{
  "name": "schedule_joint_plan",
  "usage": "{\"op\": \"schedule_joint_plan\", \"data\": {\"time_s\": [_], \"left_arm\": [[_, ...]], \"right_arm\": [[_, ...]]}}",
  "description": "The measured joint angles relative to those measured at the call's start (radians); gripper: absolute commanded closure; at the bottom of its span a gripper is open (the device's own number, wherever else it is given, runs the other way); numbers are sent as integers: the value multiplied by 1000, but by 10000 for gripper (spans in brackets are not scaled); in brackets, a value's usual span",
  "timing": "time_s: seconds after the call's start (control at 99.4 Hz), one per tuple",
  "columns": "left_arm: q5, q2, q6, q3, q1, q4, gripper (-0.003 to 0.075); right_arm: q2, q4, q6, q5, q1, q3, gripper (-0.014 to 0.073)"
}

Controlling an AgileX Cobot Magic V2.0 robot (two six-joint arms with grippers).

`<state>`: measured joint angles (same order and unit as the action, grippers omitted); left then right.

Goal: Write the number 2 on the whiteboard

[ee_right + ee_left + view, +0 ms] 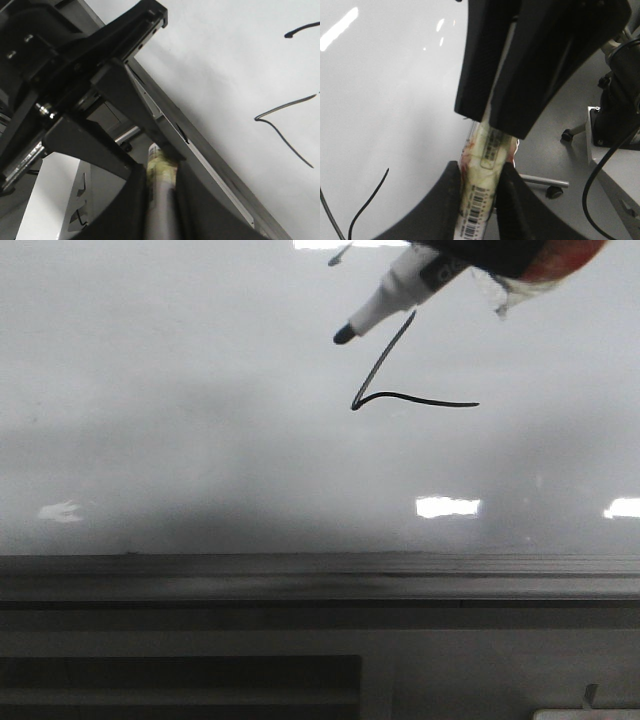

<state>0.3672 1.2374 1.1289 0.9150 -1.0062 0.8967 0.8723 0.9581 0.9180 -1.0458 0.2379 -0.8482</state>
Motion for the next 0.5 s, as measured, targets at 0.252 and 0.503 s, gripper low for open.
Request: {"op": "schedule_joint_plan", "data": {"time_s": [0.252, 0.503], "left_arm": [[-2, 0, -2, 0, 0, 2, 741], [-148, -65, -77, -73, 24, 11, 741]], "right_arm": [[0, 4, -3, 6, 0, 0, 179], [-41, 7, -28, 154, -5, 0, 120]]}}
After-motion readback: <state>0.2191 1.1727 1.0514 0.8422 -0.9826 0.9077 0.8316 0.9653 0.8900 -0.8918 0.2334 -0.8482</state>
